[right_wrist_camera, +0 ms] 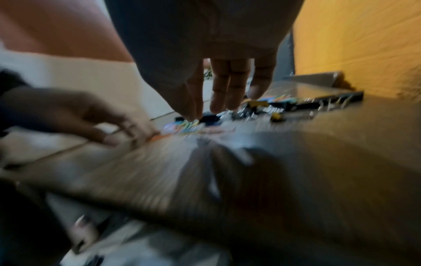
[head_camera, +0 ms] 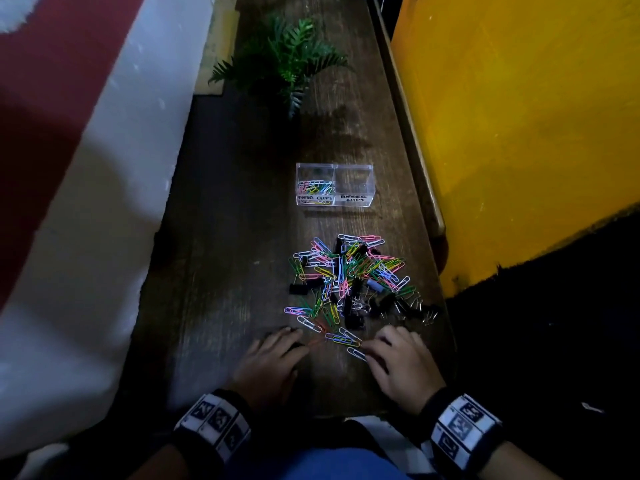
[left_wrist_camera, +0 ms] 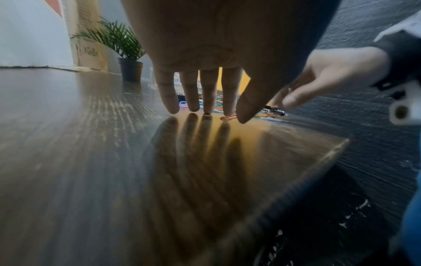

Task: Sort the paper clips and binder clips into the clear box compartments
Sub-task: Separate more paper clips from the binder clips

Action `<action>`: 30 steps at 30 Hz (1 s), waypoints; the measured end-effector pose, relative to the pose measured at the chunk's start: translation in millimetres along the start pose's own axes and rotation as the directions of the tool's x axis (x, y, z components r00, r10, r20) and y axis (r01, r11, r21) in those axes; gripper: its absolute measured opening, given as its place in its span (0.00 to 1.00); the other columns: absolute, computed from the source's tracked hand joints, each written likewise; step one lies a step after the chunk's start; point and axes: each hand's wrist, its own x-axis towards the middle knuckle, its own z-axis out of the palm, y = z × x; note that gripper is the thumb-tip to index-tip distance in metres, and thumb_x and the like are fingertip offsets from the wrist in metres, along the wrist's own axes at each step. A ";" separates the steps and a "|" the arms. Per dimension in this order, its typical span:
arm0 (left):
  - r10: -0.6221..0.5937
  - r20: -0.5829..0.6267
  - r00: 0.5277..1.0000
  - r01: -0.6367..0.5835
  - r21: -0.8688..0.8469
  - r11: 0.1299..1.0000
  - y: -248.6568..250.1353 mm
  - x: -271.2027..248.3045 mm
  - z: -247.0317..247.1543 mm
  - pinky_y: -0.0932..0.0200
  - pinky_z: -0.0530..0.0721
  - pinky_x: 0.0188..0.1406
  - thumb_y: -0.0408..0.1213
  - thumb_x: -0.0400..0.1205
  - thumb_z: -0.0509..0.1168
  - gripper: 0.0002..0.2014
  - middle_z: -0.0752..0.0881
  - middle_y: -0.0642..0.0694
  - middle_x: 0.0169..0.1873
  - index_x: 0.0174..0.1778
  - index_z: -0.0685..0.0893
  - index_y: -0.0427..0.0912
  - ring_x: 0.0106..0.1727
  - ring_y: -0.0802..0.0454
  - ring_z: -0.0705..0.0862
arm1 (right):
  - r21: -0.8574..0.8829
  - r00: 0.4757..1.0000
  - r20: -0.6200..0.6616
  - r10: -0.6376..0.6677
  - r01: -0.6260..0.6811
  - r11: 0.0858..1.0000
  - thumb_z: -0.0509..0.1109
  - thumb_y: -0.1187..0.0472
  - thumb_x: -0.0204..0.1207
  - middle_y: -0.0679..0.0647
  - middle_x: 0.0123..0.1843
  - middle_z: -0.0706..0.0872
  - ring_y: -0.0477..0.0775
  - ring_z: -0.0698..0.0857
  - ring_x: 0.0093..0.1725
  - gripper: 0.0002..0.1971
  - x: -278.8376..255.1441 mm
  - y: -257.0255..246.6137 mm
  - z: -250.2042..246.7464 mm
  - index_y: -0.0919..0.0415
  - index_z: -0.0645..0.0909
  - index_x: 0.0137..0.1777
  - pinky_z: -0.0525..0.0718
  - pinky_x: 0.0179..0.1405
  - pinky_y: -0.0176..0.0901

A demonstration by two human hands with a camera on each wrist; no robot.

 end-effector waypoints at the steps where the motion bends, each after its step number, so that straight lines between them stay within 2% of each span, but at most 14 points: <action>1: -0.003 0.002 1.000 0.003 -0.013 1.000 0.3 -1.3 0.8 0.60 0.80 0.49 0.51 0.72 0.56 0.20 0.85 0.51 0.60 0.59 0.76 0.55 0.62 0.51 0.78 | -0.020 1.000 0.021 0.004 -0.004 1.000 0.75 0.51 0.65 0.44 0.42 0.79 0.50 0.79 0.41 0.10 -4.0 -1.5 3.8 0.47 0.86 0.47 0.72 0.40 0.42; 3: 0.006 -0.019 1.000 -0.007 -0.039 0.999 0.6 -4.1 2.8 0.57 0.72 0.53 0.50 0.73 0.57 0.19 0.85 0.50 0.59 0.60 0.78 0.54 0.61 0.50 0.77 | -0.050 0.999 0.050 0.010 -0.007 0.999 0.76 0.49 0.63 0.44 0.41 0.79 0.50 0.79 0.40 0.11 -10.2 -3.2 10.4 0.46 0.87 0.46 0.75 0.38 0.43; 5: 0.023 -0.056 0.998 -0.026 -0.047 0.999 2.0 -6.5 4.1 0.56 0.71 0.52 0.49 0.73 0.58 0.19 0.85 0.50 0.57 0.60 0.78 0.52 0.59 0.49 0.77 | -0.057 0.999 0.054 -0.002 0.005 0.998 0.74 0.49 0.64 0.45 0.40 0.79 0.50 0.79 0.39 0.10 -14.0 -2.8 14.2 0.46 0.87 0.45 0.77 0.35 0.44; 8: 0.024 -0.076 0.997 -0.026 -0.028 0.999 6.2 -3.7 1.4 0.57 0.78 0.49 0.48 0.72 0.58 0.21 0.84 0.48 0.60 0.60 0.80 0.51 0.58 0.48 0.79 | -0.069 0.997 0.078 -0.025 0.030 0.997 0.75 0.50 0.62 0.44 0.39 0.79 0.50 0.77 0.39 0.07 -17.3 -0.9 15.0 0.47 0.85 0.40 0.73 0.36 0.43; 11: -0.013 -0.037 0.999 0.014 0.008 1.000 7.7 5.0 -0.9 0.54 0.84 0.44 0.49 0.68 0.57 0.25 0.83 0.47 0.65 0.61 0.83 0.49 0.62 0.48 0.77 | -0.045 0.992 0.116 -0.059 0.065 0.997 0.78 0.54 0.57 0.44 0.39 0.80 0.50 0.78 0.38 0.10 -17.7 0.8 14.3 0.48 0.83 0.39 0.67 0.38 0.40; 13: -0.024 -0.009 1.000 0.025 0.033 0.999 6.9 9.0 0.2 0.55 0.85 0.42 0.50 0.66 0.55 0.28 0.84 0.50 0.64 0.62 0.79 0.50 0.63 0.50 0.78 | -0.040 0.986 0.148 -0.075 0.082 0.996 0.78 0.56 0.54 0.43 0.38 0.81 0.50 0.79 0.38 0.14 -16.0 -0.3 14.8 0.48 0.82 0.40 0.66 0.38 0.39; 17: -0.021 -0.033 0.999 0.022 0.051 0.998 5.0 6.5 1.5 0.57 0.84 0.44 0.50 0.66 0.55 0.26 0.86 0.53 0.58 0.62 0.75 0.51 0.60 0.51 0.76 | -0.043 0.982 0.182 -0.043 0.051 0.998 0.79 0.59 0.49 0.42 0.37 0.82 0.47 0.82 0.35 0.20 -10.5 -5.3 12.6 0.47 0.81 0.43 0.76 0.36 0.37; 19: -0.025 -0.059 0.998 0.029 0.066 0.997 4.7 2.8 2.9 0.58 0.82 0.44 0.49 0.67 0.57 0.24 0.87 0.53 0.54 0.60 0.80 0.51 0.56 0.50 0.76 | -0.040 0.980 0.196 -0.033 0.042 0.998 0.81 0.61 0.47 0.43 0.35 0.82 0.48 0.83 0.33 0.21 -7.2 -7.9 10.5 0.47 0.83 0.42 0.80 0.31 0.36; 21: -0.035 -0.091 0.995 0.044 0.096 0.994 5.7 0.3 4.2 0.56 0.74 0.44 0.49 0.68 0.57 0.22 0.86 0.52 0.49 0.56 0.84 0.50 0.51 0.49 0.75 | -0.051 0.976 0.217 -0.006 0.018 0.999 0.81 0.62 0.44 0.44 0.34 0.82 0.48 0.83 0.32 0.22 -4.5 -10.7 8.8 0.48 0.83 0.41 0.81 0.29 0.35; 23: -0.043 -0.135 0.990 0.057 0.102 0.993 8.4 2.5 3.6 0.56 0.69 0.42 0.48 0.68 0.58 0.21 0.85 0.52 0.46 0.54 0.84 0.51 0.48 0.49 0.75 | -0.048 0.971 0.239 0.021 -0.010 0.999 0.79 0.64 0.48 0.46 0.36 0.83 0.52 0.84 0.35 0.20 -3.6 -11.7 10.0 0.50 0.83 0.42 0.82 0.32 0.39; 26: -0.079 -0.165 0.983 0.098 0.116 0.988 14.8 14.8 -4.6 0.55 0.78 0.36 0.47 0.67 0.59 0.19 0.83 0.51 0.43 0.52 0.84 0.51 0.44 0.48 0.75 | -0.016 0.956 0.288 0.056 -0.054 0.998 0.70 0.68 0.62 0.53 0.46 0.84 0.60 0.83 0.46 0.15 -2.1 -12.9 10.0 0.55 0.83 0.50 0.82 0.46 0.49; 28: -0.114 -0.140 0.984 0.134 0.144 0.980 17.8 24.0 -8.3 0.55 0.82 0.33 0.47 0.64 0.69 0.18 0.83 0.50 0.42 0.49 0.87 0.51 0.42 0.47 0.79 | -0.021 0.947 0.318 0.052 -0.048 0.999 0.65 0.68 0.68 0.55 0.53 0.83 0.61 0.80 0.53 0.15 -0.8 -13.8 8.4 0.57 0.81 0.55 0.79 0.54 0.51; 30: -0.151 -0.078 0.985 0.162 0.163 0.973 19.9 28.9 -8.7 0.54 0.83 0.32 0.47 0.57 0.79 0.23 0.84 0.50 0.42 0.48 0.89 0.51 0.40 0.47 0.83 | -0.001 0.950 0.309 0.050 -0.052 0.999 0.64 0.67 0.70 0.55 0.54 0.82 0.60 0.79 0.55 0.14 -0.9 -13.0 8.7 0.57 0.80 0.56 0.77 0.56 0.52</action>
